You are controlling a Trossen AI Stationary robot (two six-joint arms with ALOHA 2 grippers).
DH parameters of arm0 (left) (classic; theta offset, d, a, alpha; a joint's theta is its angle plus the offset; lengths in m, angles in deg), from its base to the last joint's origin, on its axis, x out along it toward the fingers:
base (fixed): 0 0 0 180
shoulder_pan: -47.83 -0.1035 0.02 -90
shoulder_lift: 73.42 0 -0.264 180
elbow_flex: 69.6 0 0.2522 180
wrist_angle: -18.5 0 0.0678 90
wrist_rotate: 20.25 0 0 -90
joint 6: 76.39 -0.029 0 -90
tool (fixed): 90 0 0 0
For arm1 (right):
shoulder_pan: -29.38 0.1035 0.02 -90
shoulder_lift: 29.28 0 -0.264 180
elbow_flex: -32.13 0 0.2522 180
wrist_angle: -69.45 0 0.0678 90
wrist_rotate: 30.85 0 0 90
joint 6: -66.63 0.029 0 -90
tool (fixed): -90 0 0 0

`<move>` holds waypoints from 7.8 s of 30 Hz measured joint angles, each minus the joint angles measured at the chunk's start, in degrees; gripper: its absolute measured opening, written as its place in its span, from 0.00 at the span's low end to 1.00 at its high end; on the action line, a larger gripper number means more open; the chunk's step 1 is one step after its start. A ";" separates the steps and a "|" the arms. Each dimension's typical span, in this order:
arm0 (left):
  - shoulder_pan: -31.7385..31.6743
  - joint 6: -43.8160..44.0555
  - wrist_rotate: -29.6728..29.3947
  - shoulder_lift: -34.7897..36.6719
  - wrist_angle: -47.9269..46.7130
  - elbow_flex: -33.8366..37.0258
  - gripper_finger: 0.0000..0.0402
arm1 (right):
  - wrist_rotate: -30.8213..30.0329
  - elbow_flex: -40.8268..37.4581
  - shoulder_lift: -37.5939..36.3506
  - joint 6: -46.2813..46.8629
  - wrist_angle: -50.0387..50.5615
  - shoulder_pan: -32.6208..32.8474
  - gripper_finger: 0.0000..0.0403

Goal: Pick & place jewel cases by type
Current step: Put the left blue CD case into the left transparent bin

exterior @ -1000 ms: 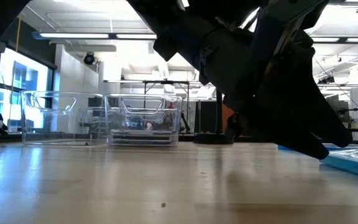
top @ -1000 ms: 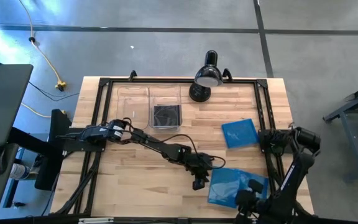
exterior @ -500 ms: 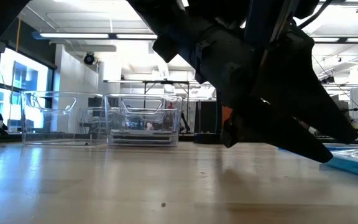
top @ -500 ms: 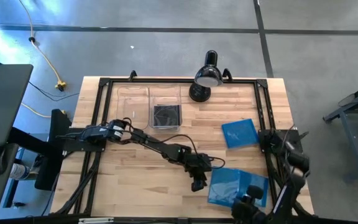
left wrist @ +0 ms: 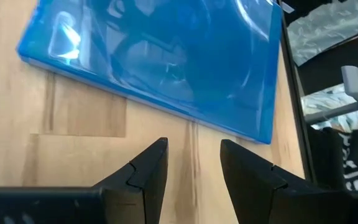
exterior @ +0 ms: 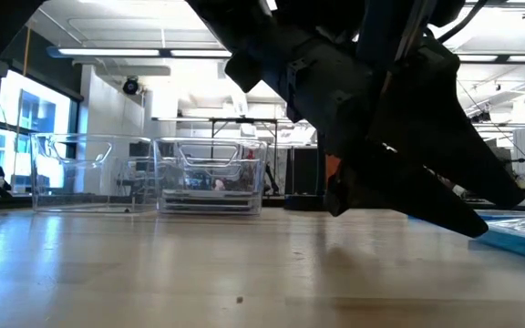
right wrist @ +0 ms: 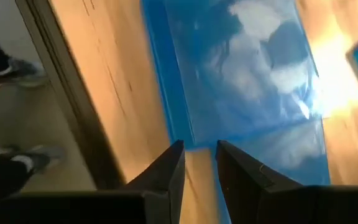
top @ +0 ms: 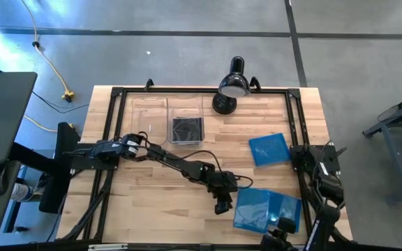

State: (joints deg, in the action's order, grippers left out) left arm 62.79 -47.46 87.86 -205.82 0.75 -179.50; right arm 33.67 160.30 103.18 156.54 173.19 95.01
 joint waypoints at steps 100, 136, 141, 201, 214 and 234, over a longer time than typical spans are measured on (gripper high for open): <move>0.71 2.00 2.95 -3.94 3.97 -1.61 0.36 | 4.45 -12.26 3.66 7.52 -14.28 -2.12 0.01; 4.11 21.74 3.67 -5.31 -2.38 -1.48 0.36 | -8.66 -10.95 4.16 2.16 -15.98 -3.15 0.00; 4.46 19.24 6.11 -5.53 3.61 -1.46 0.36 | -10.21 -9.94 4.21 0.26 -17.98 -3.35 0.00; 4.85 -6.82 -10.39 -6.03 5.02 -1.55 0.36 | -2.60 -11.85 -1.04 10.81 -20.45 -2.66 0.32; 4.87 -11.43 -10.16 -6.05 4.98 -1.53 0.36 | -6.75 -11.85 -1.00 3.86 -20.88 -3.21 0.32; 4.81 -13.66 -10.11 -6.32 9.86 -1.44 0.36 | 5.11 -11.87 -0.97 9.09 -11.61 0.90 0.32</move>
State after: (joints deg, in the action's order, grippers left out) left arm 67.60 -61.12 77.76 -212.13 10.60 -180.94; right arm 38.77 148.43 102.20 165.63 161.58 95.90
